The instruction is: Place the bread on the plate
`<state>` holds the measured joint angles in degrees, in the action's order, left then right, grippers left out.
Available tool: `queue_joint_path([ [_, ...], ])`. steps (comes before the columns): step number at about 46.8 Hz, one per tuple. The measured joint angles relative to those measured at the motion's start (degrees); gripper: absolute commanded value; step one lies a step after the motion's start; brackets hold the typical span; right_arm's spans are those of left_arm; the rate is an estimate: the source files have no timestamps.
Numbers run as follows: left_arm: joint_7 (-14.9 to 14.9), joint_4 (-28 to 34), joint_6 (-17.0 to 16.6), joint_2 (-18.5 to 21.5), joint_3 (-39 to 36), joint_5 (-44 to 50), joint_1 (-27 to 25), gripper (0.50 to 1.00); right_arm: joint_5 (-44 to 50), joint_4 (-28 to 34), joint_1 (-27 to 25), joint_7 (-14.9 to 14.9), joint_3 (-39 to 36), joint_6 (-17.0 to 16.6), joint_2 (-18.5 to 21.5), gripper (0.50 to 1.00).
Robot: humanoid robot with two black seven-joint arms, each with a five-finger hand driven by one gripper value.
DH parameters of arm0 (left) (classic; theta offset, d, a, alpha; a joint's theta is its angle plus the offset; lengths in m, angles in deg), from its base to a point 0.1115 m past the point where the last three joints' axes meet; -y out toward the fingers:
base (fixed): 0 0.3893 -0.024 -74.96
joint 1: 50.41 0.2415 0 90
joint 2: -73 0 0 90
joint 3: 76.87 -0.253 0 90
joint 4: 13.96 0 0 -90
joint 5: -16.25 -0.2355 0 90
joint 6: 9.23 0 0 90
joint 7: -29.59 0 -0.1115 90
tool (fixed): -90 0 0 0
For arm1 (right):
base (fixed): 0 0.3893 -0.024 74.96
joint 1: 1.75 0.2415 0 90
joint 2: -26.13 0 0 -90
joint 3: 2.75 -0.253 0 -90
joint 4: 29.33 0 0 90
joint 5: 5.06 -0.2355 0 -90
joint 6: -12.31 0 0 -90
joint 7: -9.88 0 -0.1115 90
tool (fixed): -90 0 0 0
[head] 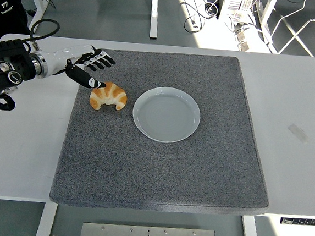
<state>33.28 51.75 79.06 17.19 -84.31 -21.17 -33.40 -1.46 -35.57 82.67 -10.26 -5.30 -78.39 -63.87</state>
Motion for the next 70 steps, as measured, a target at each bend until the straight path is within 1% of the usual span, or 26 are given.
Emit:
queue_joint_path([
  [7, 0.0, 2.31, 0.39, 0.46, -1.04, -0.09, -0.64, 0.925, 0.0, 0.0, -0.02, -0.01, 0.0, 0.0, 0.0, 1.0],
  [11, 0.0, 2.55, 0.4, 0.53, -2.77, -0.11, -1.67, 0.964, 0.0, 0.0, -0.03, -0.03, 0.0, 0.0, 0.0, 1.0],
  [13, -0.01, 2.55, 0.38, 0.58, -3.86, 0.04, -2.33, 0.974, 0.0, 0.0, -0.03, -0.05, 0.0, 0.0, 0.0, 1.0],
  [22, 0.0, 2.41, 0.61, 1.49, -5.57, 0.3, -4.45, 0.977, 0.0, 0.0, 0.02, -0.05, 0.0, 0.0, 0.0, 1.0],
  [31, 0.07, 2.18, 1.81, 1.02, -6.36, 0.79, -5.8, 0.977, 0.0, 0.0, -0.02, -0.05, 0.0, 0.0, 0.0, 1.0],
  [38, -0.89, 1.35, 1.81, 0.71, -7.52, 0.91, -6.08, 0.977, 0.0, 0.0, -0.01, -0.04, 0.0, 0.0, 0.0, 1.0],
  [43, -2.36, 0.43, 1.47, -0.67, -9.91, -0.02, -6.34, 0.978, 0.0, 0.0, 0.0, -0.02, 0.0, 0.0, 0.0, 1.0],
  [50, -4.46, -2.46, 1.02, -2.42, -10.41, -2.01, -5.7, 0.978, 0.0, 0.0, -0.03, 0.01, 0.0, 0.0, 0.0, 1.0],
  [54, -5.11, -4.23, -0.3, -3.77, -10.49, -3.82, -5.23, 0.978, 0.0, 0.0, -0.03, 0.0, 0.0, 0.0, 0.0, 1.0],
  [59, -5.35, -5.13, -1.62, -4.81, -10.9, -4.34, -4.49, 0.978, 0.0, 0.0, -0.05, -0.01, 0.0, 0.0, 0.0, 1.0],
  [64, -5.36, -5.75, -1.81, -5.75, -10.93, -4.35, -4.2, 0.978, 0.0, 0.0, 0.01, -0.03, 0.0, 0.0, 0.0, 1.0],
  [70, -5.37, -7.74, -2.38, -7.89, -10.92, -4.35, -3.23, 0.977, 0.0, 0.0, 0.0, -0.04, 0.0, 0.0, 0.0, 1.0],
])
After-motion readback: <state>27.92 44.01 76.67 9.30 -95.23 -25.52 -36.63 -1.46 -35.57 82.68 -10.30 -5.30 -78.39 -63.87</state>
